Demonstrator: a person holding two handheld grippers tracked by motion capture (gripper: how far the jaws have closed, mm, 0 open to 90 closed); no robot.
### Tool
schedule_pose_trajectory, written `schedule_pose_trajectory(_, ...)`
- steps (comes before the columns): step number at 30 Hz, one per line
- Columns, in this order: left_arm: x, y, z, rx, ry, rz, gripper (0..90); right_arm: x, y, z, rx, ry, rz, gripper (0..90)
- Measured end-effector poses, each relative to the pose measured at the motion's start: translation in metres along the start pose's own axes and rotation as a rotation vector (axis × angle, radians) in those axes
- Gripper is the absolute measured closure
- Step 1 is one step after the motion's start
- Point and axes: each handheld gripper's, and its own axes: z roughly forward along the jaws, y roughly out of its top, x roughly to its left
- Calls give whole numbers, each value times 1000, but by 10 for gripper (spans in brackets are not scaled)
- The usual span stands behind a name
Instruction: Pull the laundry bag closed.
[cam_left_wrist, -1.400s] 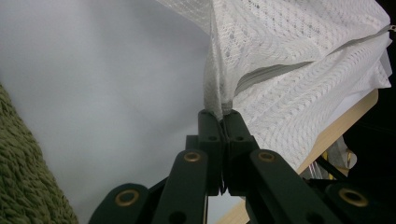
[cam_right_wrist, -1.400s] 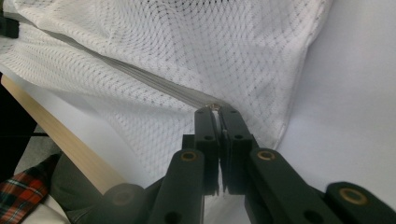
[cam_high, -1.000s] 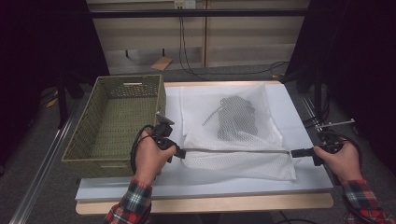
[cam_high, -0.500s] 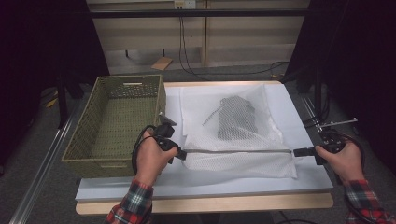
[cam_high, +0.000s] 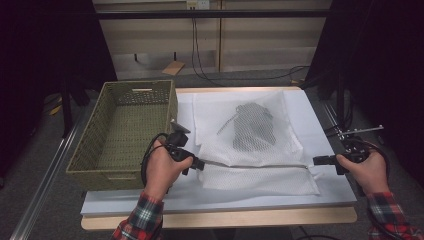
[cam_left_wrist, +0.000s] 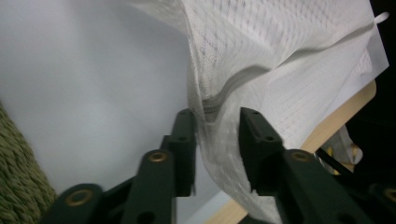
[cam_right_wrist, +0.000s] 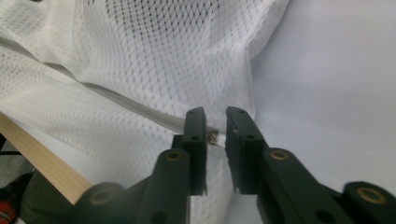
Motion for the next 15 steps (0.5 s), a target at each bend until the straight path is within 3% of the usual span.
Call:
schedule_pose_trajectory(6,-3,1,-5,-75,-21,50,389,9,2,1,-21,4,-14,653)
schedule_pose_trajectory(7,-3,1,-4,-80,-7,41,376,11,3,2,-18,5,-16,640)
schedule_pose_trajectory(8,-2,1,-4,-62,-8,60,386,11,3,3,-21,12,-19,615)
schedule_pose_trajectory(12,-3,3,1,-93,-10,72,272,15,4,8,-26,18,-24,545)
schedule_pose_trajectory(15,-3,3,2,-107,-11,84,239,18,5,11,-26,17,-35,504)
